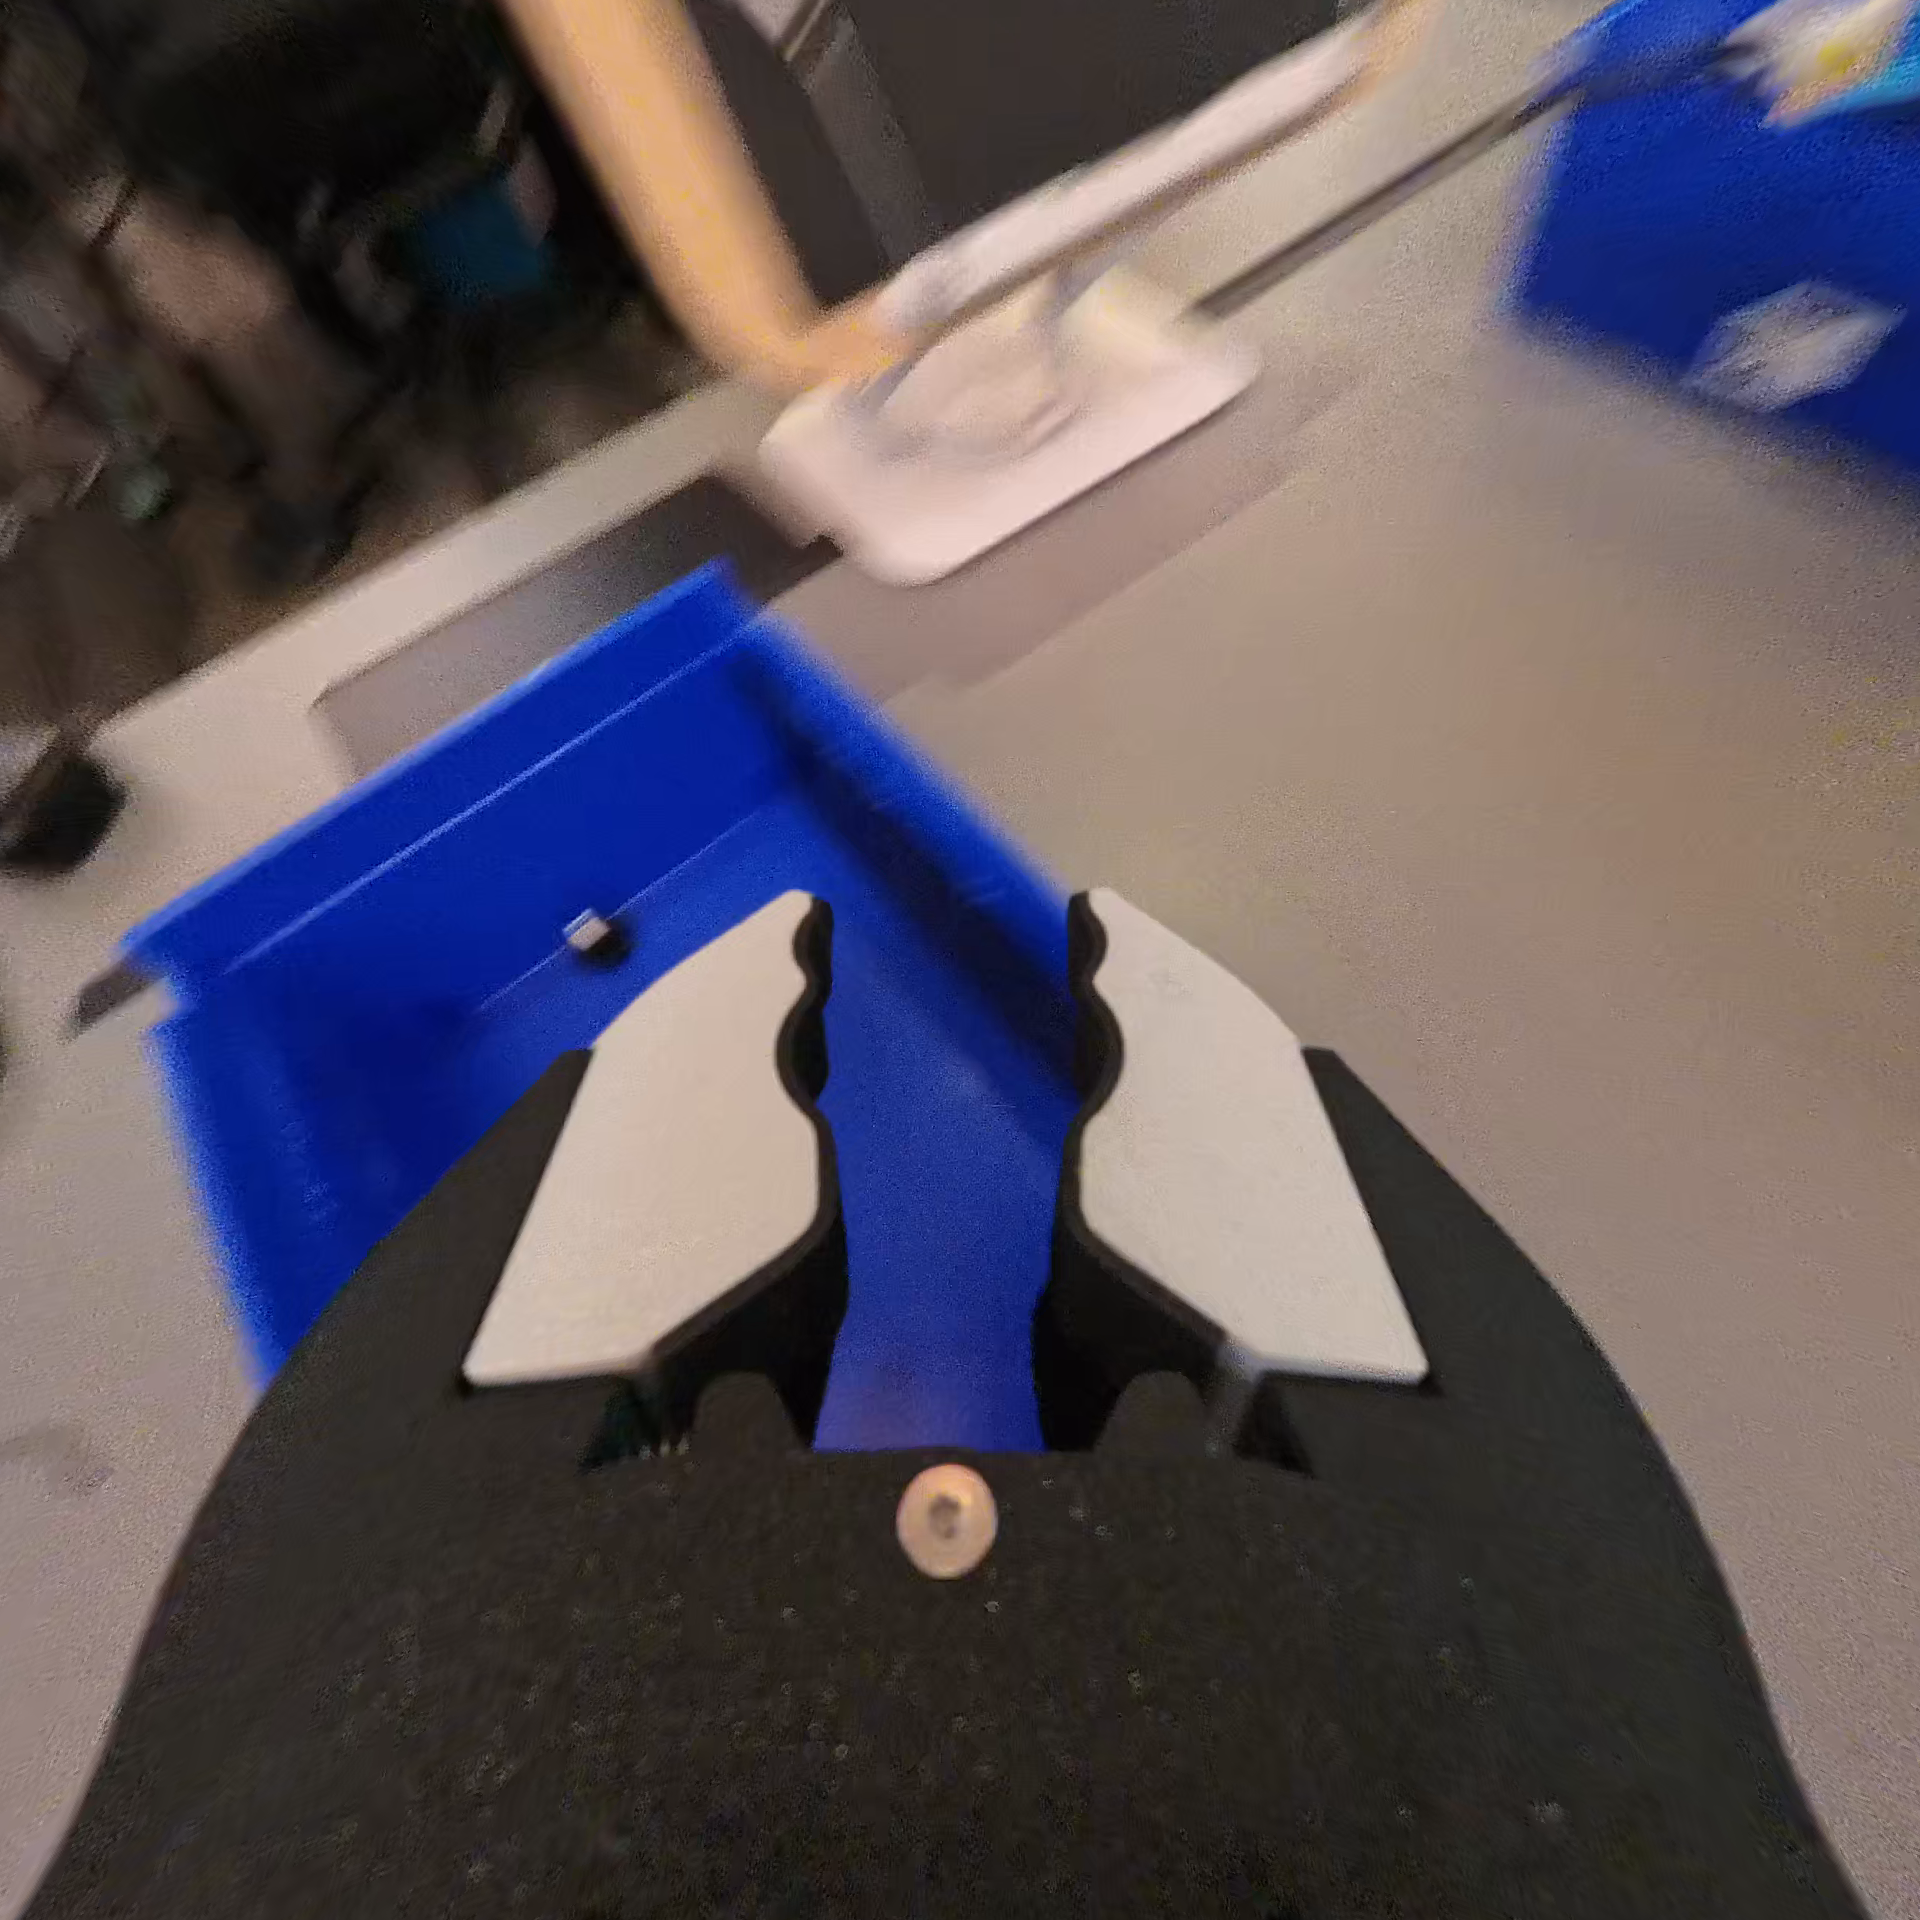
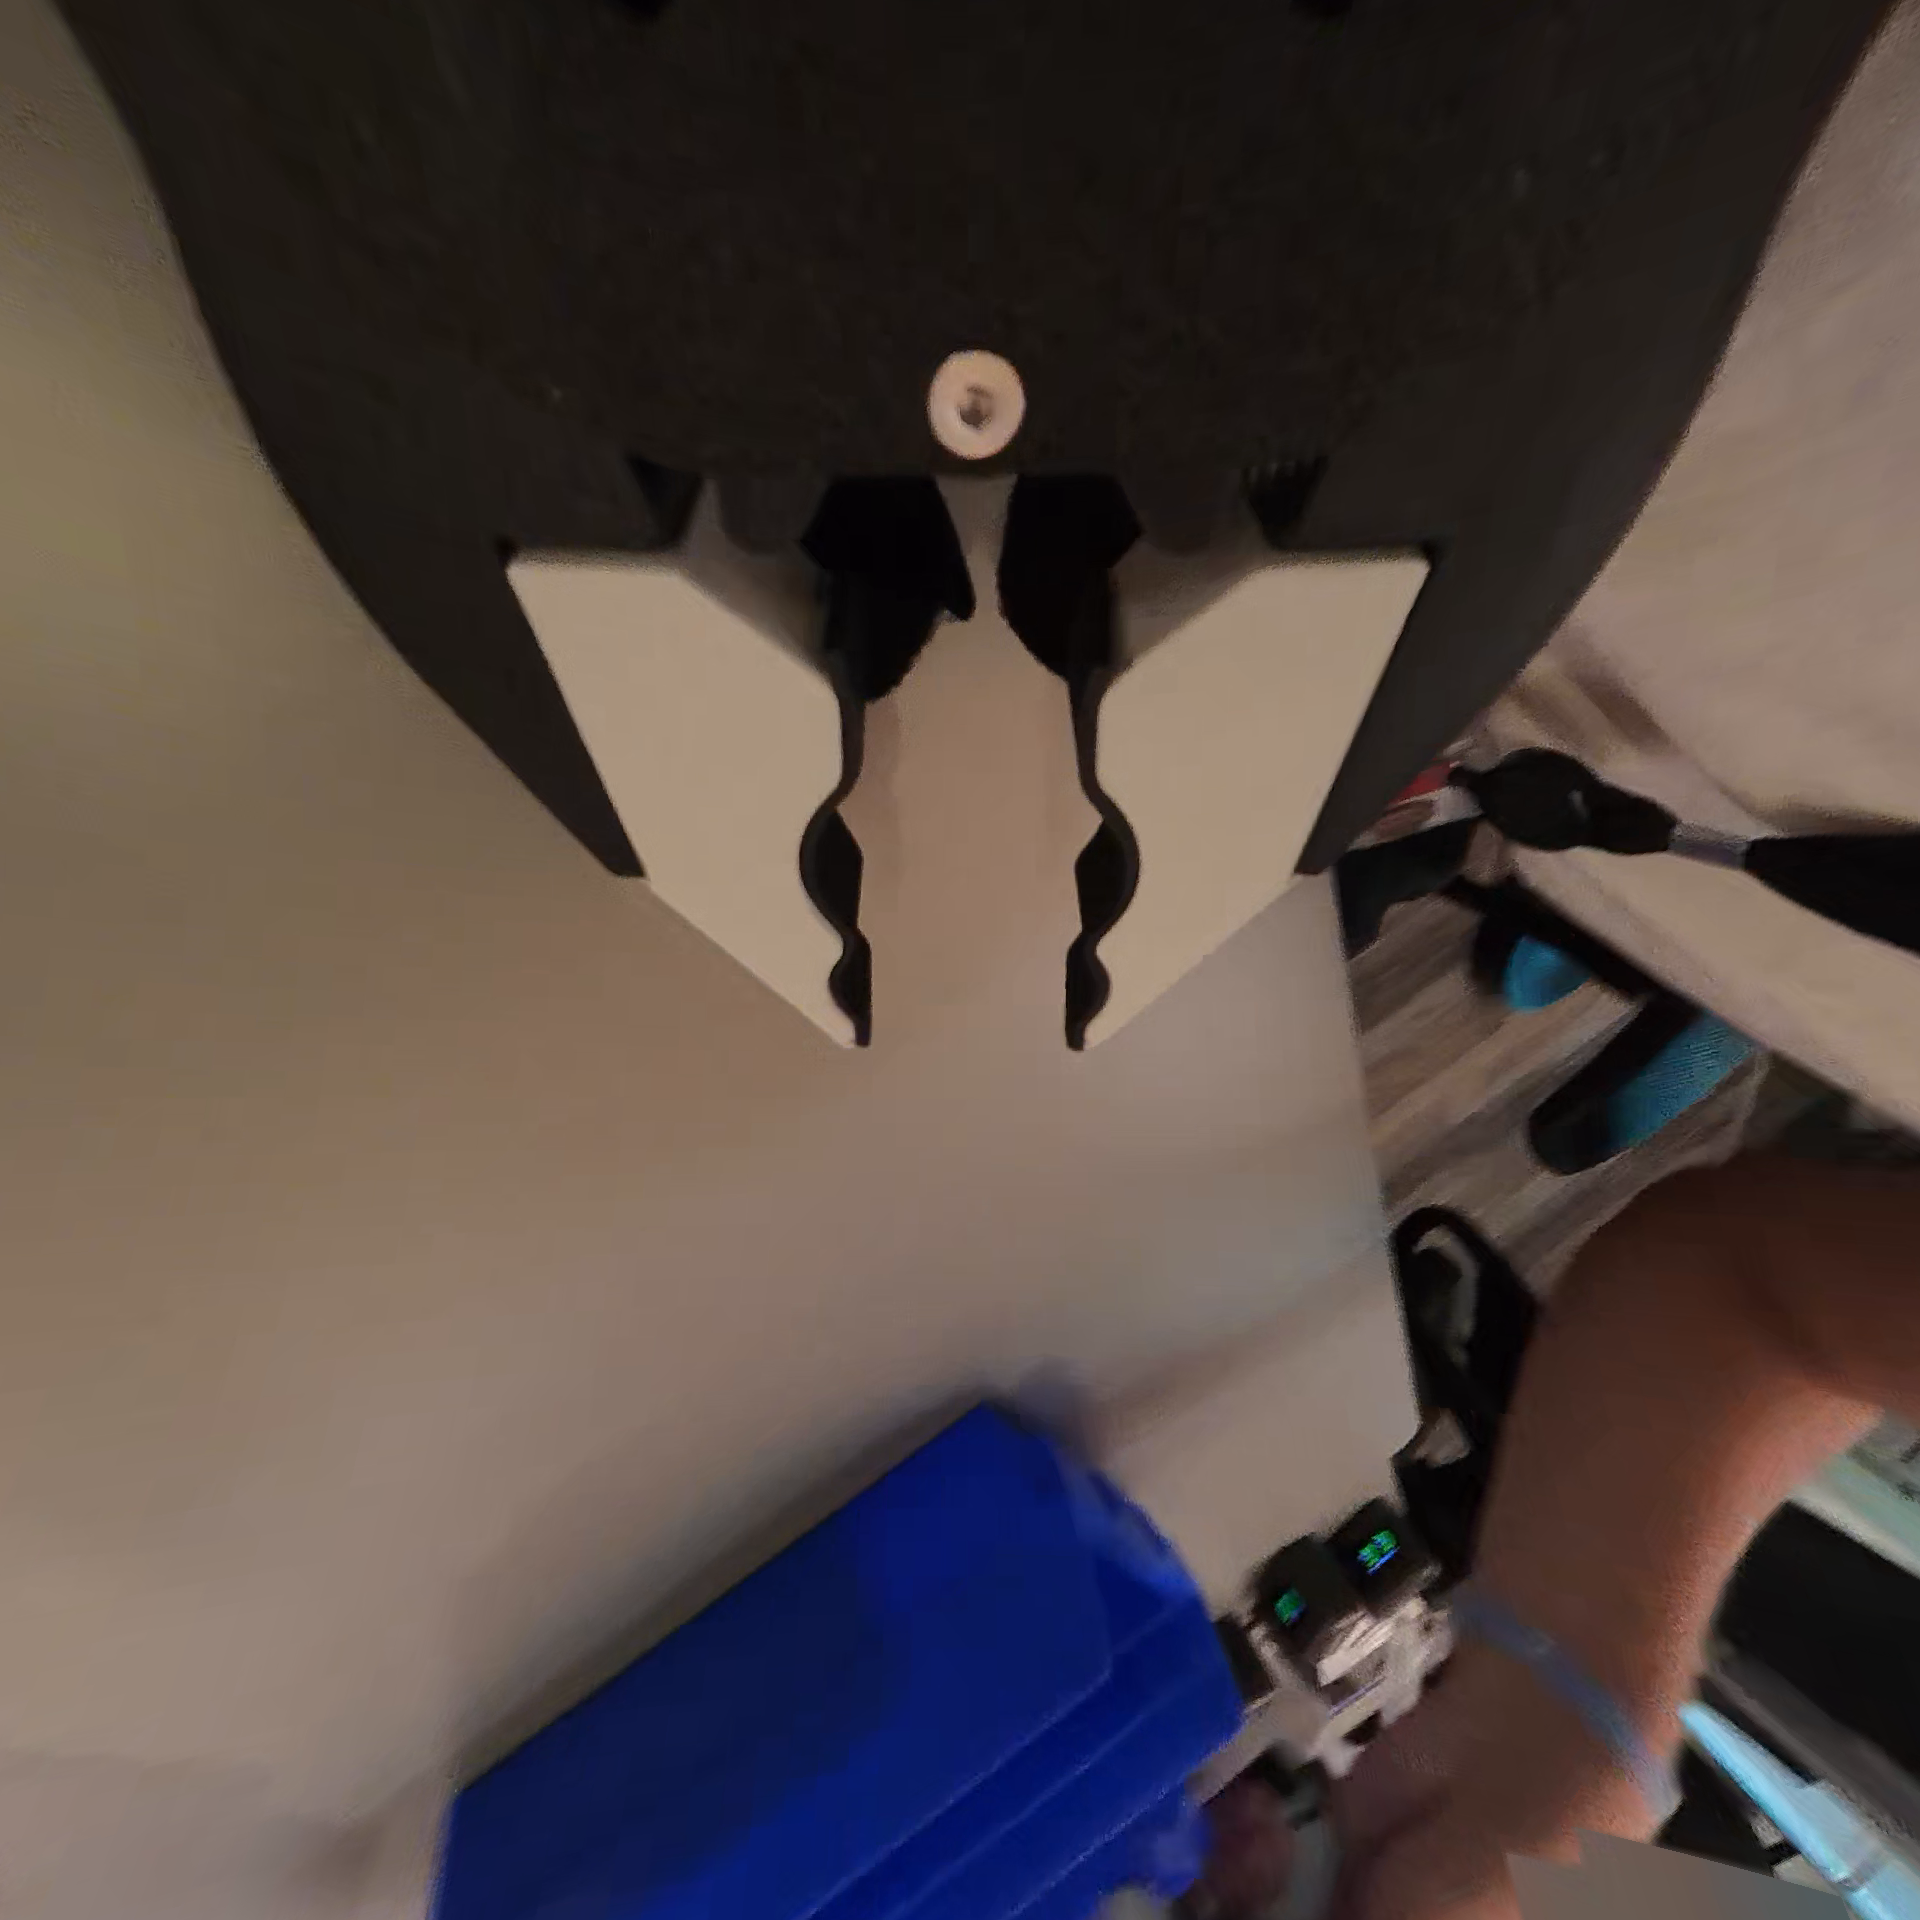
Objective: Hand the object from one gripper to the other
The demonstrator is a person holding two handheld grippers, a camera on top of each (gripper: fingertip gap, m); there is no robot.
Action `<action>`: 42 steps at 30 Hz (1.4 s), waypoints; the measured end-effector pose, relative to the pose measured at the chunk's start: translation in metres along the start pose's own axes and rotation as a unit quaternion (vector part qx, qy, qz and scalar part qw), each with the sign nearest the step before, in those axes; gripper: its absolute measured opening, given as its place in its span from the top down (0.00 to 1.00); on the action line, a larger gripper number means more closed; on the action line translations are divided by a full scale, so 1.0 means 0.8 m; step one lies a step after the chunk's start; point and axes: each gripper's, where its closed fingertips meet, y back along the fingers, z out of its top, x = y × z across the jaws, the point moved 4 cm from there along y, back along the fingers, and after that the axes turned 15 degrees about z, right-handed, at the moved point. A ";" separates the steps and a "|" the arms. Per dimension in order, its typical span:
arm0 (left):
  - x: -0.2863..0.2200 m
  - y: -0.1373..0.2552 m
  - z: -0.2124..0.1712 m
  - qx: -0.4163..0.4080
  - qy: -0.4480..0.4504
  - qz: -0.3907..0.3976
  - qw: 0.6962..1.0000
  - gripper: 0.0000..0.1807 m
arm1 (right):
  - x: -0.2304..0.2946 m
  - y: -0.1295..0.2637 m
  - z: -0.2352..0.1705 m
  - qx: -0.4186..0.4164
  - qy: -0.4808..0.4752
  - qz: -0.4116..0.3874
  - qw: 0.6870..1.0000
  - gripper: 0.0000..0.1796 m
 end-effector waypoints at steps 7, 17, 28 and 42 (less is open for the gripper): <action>0.087 -0.196 -0.073 0.269 0.088 0.082 0.956 0.80 | 0.005 -0.003 0.000 -0.034 -0.056 0.079 0.995 0.79; 0.110 -0.209 -0.076 0.261 0.141 0.090 0.951 0.88 | -0.003 0.038 0.004 -0.108 -0.107 0.099 0.983 0.79; -0.085 0.009 0.072 0.002 0.174 -0.380 0.909 0.88 | 0.004 0.036 0.075 -0.045 0.185 0.067 0.979 0.66; -0.284 0.126 0.033 0.173 -0.059 -0.680 0.710 0.89 | 0.098 -0.038 0.134 0.145 0.548 0.165 0.807 0.72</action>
